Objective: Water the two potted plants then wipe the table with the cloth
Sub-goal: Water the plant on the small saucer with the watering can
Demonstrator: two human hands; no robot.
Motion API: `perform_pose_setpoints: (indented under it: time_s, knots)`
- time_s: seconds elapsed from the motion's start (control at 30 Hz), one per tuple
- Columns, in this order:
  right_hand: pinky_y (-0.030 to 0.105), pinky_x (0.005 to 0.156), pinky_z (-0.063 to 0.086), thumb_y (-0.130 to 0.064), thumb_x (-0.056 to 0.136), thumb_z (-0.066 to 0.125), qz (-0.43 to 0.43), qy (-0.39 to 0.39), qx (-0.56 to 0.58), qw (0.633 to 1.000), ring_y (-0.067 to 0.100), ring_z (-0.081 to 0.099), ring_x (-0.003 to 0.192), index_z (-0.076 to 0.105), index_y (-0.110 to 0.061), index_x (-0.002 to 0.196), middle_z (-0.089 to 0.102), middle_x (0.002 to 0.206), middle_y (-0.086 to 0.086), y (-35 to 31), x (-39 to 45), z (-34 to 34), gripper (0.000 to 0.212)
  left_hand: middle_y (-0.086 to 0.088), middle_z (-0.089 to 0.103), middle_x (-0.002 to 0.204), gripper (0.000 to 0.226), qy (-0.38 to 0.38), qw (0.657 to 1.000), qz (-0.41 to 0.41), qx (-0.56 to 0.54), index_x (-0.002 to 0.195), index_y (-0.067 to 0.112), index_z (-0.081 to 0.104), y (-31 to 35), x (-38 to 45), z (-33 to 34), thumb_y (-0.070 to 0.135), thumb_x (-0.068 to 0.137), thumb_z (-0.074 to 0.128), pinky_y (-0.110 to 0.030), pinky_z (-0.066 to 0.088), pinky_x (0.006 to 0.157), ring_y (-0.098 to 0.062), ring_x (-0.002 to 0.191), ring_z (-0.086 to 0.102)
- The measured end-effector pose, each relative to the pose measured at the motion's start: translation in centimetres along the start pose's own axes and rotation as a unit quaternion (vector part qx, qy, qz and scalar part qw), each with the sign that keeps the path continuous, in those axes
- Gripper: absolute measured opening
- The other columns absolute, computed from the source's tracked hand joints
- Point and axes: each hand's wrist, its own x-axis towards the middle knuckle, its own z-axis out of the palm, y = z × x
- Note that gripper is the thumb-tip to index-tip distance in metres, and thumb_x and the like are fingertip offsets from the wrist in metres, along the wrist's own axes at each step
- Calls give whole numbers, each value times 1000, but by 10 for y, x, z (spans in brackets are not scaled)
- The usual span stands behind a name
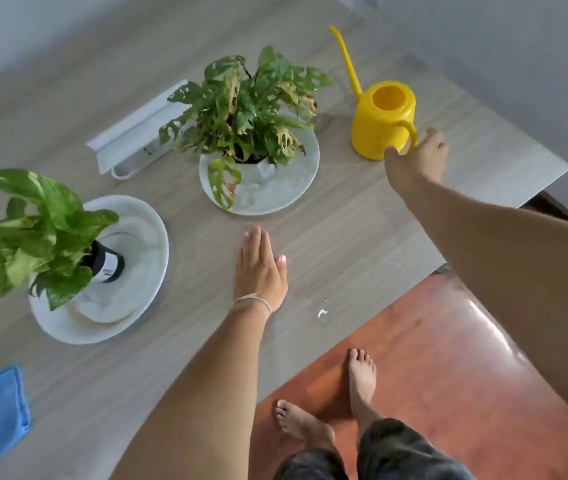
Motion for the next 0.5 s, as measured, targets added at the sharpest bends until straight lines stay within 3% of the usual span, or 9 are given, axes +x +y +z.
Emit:
perform_pose_setpoints:
  time_s: [0.13,0.2,0.27,0.37,0.43,0.5]
  knots:
    - [43,102,44,-31,97,59,-38,-16,-26,999,37,52,125,55,-8,128,57,132,18,7,4,5,39,-15,20,162,61,44,999,-1,-14,152,1,24,-4,-8,8,32,101,41,-48,17,121,-33,150,17]
    - [43,95,46,-33,101,53,-35,-7,-21,999,40,56,117,59,-8,120,60,124,20,8,3,10,32,-15,22,162,61,59,998,5,-21,151,1,27,-4,-7,9,31,101,43,-48,18,121,-33,150,19]
    - [41,80,44,-36,102,53,-49,-11,-7,999,38,60,103,60,-8,101,62,103,19,9,-5,17,30,-15,22,162,61,65,998,7,-24,151,1,27,-4,-5,10,31,101,43,-48,17,121,-33,150,18]
    - [37,63,34,-42,99,57,-57,-27,56,996,30,51,74,45,-12,71,49,69,7,16,-29,25,43,-12,19,163,62,50,998,8,-25,153,2,23,-5,-9,11,32,102,40,-46,13,123,-30,152,14]
    - [40,65,40,-44,103,50,-38,-31,135,990,29,51,72,50,-4,73,54,71,12,21,-46,28,50,-12,17,164,62,45,998,13,-35,153,3,22,-6,-11,10,33,102,40,-45,12,123,-29,152,12]
    - [39,67,38,-39,108,42,-32,-6,179,983,26,47,72,49,-6,71,50,70,8,24,-61,27,50,-12,14,164,62,35,998,19,-43,153,3,20,-9,-15,10,34,102,39,-43,10,124,-28,153,9]
